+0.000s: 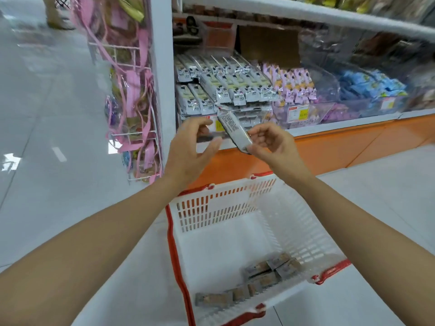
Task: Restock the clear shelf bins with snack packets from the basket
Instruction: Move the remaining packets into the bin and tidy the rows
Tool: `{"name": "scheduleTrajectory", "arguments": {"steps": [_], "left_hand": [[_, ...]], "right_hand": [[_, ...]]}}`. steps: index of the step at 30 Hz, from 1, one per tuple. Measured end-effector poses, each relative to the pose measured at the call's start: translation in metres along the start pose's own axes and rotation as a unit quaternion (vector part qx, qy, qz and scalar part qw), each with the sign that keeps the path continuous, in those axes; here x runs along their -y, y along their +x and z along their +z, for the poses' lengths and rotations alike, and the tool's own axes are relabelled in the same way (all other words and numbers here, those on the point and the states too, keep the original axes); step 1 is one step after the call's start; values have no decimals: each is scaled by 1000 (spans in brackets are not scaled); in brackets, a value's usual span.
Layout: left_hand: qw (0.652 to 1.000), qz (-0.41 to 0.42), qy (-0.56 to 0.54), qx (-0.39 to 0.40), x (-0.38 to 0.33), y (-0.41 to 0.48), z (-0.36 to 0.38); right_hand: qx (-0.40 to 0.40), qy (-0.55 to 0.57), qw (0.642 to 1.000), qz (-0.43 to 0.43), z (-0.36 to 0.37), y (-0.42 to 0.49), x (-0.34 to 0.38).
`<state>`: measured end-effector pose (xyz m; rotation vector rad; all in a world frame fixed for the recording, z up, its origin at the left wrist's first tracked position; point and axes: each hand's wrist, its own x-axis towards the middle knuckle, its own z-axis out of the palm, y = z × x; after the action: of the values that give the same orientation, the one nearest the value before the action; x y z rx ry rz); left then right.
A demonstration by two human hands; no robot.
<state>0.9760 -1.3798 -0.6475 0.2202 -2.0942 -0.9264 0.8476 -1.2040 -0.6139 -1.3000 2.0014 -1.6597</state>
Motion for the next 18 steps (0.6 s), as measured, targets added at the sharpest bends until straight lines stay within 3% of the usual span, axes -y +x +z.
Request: {"name": "scheduleTrajectory", "arguments": {"steps": [3, 7, 12, 18], "left_hand": [[965, 90, 242, -50, 3, 16, -23], [895, 56, 436, 72, 12, 24, -38], [851, 47, 510, 119, 9, 24, -43], [840, 50, 525, 128, 13, 24, -48]], "right_hand": [[-24, -25, 999, -33, -1, 26, 26], [-48, -91, 994, -43, 12, 66, 50], [-66, -257, 963, -49, 40, 109, 57], [-63, -396, 914, -67, 65, 132, 54]]}}
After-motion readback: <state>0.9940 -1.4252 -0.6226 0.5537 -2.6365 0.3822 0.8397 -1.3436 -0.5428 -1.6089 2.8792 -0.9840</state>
